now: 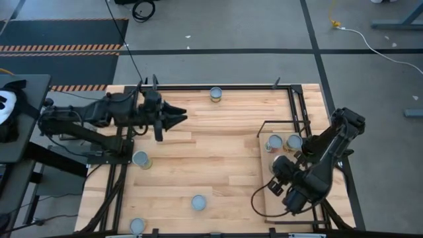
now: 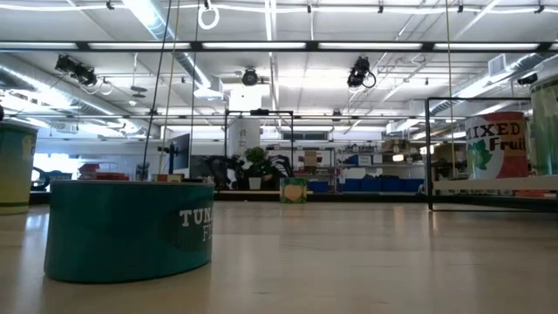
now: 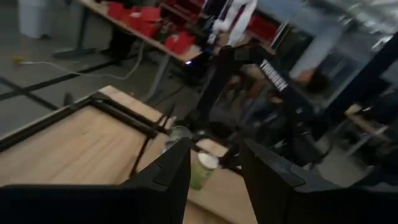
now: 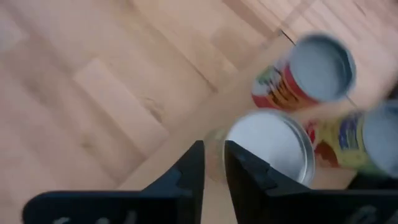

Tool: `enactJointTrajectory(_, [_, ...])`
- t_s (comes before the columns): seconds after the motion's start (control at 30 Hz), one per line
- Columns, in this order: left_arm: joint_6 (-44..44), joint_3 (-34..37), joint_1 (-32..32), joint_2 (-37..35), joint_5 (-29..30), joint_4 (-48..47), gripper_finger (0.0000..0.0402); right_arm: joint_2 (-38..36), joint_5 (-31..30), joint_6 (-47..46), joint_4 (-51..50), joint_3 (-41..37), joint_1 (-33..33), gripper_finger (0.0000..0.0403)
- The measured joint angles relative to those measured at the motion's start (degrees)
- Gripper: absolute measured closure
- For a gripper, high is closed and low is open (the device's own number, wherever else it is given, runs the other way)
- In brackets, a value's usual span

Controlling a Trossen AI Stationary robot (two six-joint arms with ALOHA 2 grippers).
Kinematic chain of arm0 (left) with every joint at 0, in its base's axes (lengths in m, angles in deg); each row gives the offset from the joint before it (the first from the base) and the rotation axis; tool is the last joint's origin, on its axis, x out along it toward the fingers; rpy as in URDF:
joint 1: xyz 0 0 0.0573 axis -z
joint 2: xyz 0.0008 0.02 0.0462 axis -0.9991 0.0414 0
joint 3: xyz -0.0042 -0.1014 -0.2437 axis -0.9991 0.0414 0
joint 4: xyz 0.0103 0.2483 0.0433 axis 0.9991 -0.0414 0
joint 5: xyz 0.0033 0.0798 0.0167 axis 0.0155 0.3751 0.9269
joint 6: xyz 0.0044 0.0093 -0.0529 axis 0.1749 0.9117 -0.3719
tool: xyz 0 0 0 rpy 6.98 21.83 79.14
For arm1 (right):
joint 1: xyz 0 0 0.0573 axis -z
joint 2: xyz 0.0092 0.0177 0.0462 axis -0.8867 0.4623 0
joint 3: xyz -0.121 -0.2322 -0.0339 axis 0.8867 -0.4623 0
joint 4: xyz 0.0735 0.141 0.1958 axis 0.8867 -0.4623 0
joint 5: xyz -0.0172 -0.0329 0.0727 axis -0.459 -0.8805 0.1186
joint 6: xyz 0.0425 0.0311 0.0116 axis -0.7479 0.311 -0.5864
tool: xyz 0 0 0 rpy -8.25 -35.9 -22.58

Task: Pick and place cans onto a shelf
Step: Put the canned carrots on the shelf

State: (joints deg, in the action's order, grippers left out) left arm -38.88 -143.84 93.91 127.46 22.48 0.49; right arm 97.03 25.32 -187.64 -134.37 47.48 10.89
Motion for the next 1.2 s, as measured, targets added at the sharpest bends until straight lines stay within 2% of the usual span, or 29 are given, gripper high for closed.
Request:
enactJointTrajectory(0.13, [-1.3, -8.2, 2.1, 2.8, 2.2, -13.8, 0.0258, -0.4, -3.8, 10.9, 0.5, 5.9, -1.1, 0.0305])
enactJointTrajectory(0.23, [-7.6, -10.0, 4.0, 3.7, 2.3, -25.7, 0.0258, -0.5, -7.6, 22.3, 5.0, 9.2, -1.4, 0.0295])
enactJointTrajectory(0.4, [-24.4, -8.1, 10.0, 3.7, -0.8, -47.3, 0.0258, -0.4, -9.0, 38.6, 17.7, 9.8, -1.4, 0.0295])
enactJointTrajectory(0.57, [-39.6, -3.3, 18.1, 3.7, -6.1, -61.1, 0.0258, -0.1, -8.7, 45.3, 25.5, 9.4, 0.8, 0.0297])
enactJointTrajectory(0.67, [-46.0, 1.2, 22.3, 3.6, -11.6, -62.0, 0.0258, -0.1, -6.7, 48.6, 27.4, 9.5, 3.2, 0.0297])
enactJointTrajectory(0.83, [-53.5, 10.9, 27.1, 3.7, -22.6, -53.1, 0.0258, -0.1, -4.9, 50.7, 29.4, 9.8, 7.9, 0.0298])
enactJointTrajectory(1.0, [-59.7, 19.8, 33.6, 3.7, -37.5, -49.8, 0.0264, -0.1, -1.1, 55.0, 34.0, 9.8, 11.9, 0.0298])
enactJointTrajectory(1.1, [-62.4, 23.1, 38.8, 3.7, -39.1, -52.3, 0.0272, -0.1, -0.5, 56.9, 37.5, 9.8, 14.3, 0.0298])
enactJointTrajectory(1.2, [-64.0, 26.2, 42.2, 3.7, -35.4, -53.5, 0.0275, -0.1, -0.8, 59.0, 40.4, 9.8, 17.2, 0.0298])
